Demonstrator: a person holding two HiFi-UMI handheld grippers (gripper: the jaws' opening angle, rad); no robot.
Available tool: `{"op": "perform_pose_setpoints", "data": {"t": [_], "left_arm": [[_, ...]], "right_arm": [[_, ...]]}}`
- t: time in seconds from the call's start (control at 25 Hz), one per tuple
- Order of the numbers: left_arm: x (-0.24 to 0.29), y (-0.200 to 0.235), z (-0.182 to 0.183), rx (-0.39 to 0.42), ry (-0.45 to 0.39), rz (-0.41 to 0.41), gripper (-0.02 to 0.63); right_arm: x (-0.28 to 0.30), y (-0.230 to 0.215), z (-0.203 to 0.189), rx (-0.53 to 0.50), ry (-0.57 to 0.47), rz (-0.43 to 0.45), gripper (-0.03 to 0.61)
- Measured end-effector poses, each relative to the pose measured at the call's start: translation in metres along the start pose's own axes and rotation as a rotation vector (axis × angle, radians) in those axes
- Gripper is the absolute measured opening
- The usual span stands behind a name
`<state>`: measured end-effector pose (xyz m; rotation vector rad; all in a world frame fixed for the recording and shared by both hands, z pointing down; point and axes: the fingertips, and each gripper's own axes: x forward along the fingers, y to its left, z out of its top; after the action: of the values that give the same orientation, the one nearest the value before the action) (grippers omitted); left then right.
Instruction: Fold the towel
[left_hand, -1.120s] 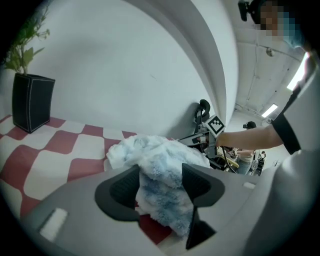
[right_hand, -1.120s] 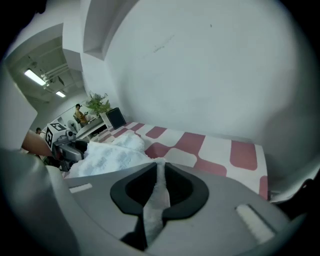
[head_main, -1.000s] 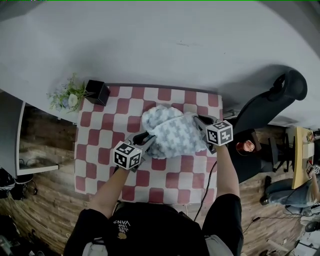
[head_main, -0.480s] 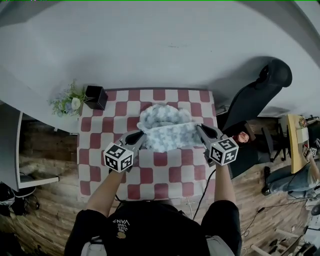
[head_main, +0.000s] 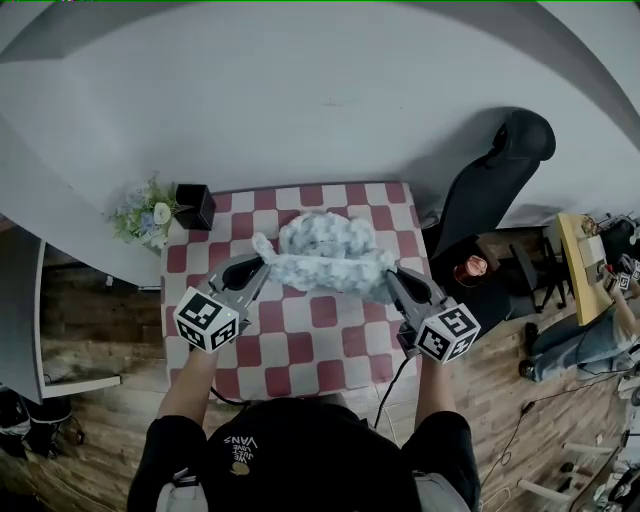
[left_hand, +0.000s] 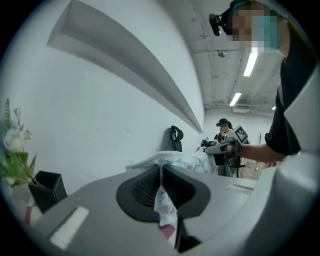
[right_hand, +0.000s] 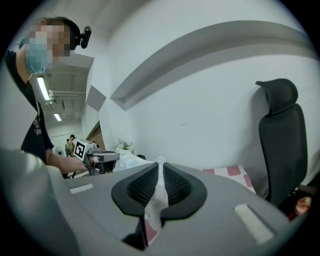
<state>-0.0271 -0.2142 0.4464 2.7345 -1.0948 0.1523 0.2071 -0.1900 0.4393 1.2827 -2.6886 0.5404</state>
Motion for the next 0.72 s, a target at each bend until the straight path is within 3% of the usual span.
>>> {"op": "perform_pose_setpoints", "data": {"t": [0.32,0.72], "left_arm": [[-0.038,-0.008,0.014,0.131,0.04,-0.031,0.02],[-0.109,-0.029,0.077,0.281,-0.081,-0.057,0.02]], "right_arm": [[-0.02,0.048,0.008,-0.001,-0.019,0.042,0.031],[-0.06,0.134,0.051,-0.085,-0.11,0.145,0.031]]}}
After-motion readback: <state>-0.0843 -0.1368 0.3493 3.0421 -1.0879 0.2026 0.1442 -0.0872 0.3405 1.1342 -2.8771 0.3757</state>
